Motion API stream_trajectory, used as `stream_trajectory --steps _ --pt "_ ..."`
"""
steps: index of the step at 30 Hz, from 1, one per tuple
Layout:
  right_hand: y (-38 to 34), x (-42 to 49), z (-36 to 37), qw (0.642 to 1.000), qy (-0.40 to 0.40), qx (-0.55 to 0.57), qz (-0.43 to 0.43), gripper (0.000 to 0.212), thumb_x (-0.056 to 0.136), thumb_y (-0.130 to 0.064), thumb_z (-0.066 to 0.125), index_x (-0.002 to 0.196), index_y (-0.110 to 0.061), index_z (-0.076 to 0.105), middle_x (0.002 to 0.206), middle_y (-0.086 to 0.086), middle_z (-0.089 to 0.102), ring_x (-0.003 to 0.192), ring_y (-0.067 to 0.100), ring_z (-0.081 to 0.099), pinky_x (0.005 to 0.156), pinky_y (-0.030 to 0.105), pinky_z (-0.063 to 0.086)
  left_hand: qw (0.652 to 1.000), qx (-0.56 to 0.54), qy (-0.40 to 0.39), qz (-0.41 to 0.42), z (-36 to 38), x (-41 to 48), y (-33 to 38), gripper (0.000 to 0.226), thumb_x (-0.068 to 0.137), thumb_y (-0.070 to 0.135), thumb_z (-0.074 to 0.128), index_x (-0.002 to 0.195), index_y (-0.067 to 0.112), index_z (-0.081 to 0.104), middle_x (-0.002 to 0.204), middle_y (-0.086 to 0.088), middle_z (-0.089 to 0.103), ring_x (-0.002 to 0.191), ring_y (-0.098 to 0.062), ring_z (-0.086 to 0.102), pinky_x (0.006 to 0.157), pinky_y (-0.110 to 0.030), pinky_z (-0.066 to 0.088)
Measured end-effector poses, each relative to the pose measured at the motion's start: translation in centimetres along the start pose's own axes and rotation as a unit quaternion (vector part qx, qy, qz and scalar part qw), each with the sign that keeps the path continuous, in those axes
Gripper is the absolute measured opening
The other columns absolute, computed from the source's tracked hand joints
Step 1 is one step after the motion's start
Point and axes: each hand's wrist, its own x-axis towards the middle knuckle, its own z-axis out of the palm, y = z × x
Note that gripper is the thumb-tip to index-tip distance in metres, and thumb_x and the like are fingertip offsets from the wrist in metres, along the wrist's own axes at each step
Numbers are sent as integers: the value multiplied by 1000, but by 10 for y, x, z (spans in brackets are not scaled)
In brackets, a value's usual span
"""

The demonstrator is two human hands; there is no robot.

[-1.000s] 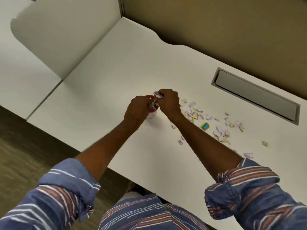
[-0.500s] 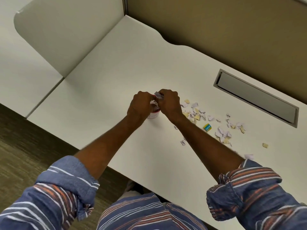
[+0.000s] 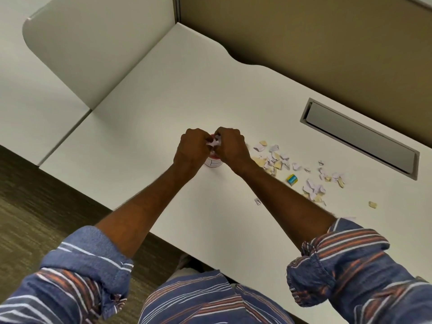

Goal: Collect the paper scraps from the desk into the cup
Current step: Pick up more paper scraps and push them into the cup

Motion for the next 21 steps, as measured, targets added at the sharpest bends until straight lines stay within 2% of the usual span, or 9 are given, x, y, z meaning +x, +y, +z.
stream_trajectory --steps 2,6,8,12,15,19,21 --pt "0 -1 1 1000 -10 -1 -6 34 79 -26 77 106 -9 66 108 10 70 101 27 64 76 28 45 1000 13 -1 0 0 1 0 18 85 17 67 98 10 78 92 -12 76 85 -27 71 77 -33 58" --pt "-2 -2 -1 1000 -7 17 14 45 82 -22 73 119 -9 53 112 15 68 99 32 65 75 34 50 1000 16 -1 1 3 0 3 21 87 12 64 102 9 77 99 -13 75 90 -29 71 76 -28 51" --pt "-2 0 -5 999 -8 29 30 46 80 -19 72 120 -8 51 112 16 66 98 33 64 73 33 48 1000 10 -8 1 5 -1 5 24 86 10 63 107 11 76 103 -13 75 95 -29 70 76 -27 51" --pt "0 3 -13 999 23 32 35 28 80 -5 67 107 -6 59 110 13 66 97 28 64 73 29 47 999 9 -27 18 8 -1 11 29 85 12 63 111 18 75 101 -10 75 92 -27 70 70 -21 42" --pt "5 1 -17 996 70 53 22 18 82 1 63 98 -7 63 99 9 69 90 24 65 77 34 54 998 22 -51 28 10 3 17 28 86 20 68 113 14 74 105 -11 75 98 -27 69 77 -23 45" --pt "24 -8 -20 988 136 72 15 18 84 6 59 93 -10 62 92 3 68 84 18 65 75 36 57 997 23 -67 23 11 5 20 35 84 25 74 118 15 72 117 -9 72 108 -24 68 97 -30 50" --pt "41 -16 -21 983 153 96 24 14 85 1 63 92 -12 62 91 1 68 82 17 65 71 34 55 997 40 -57 19 12 2 21 31 86 26 71 116 18 73 117 -7 72 108 -23 67 95 -29 51"
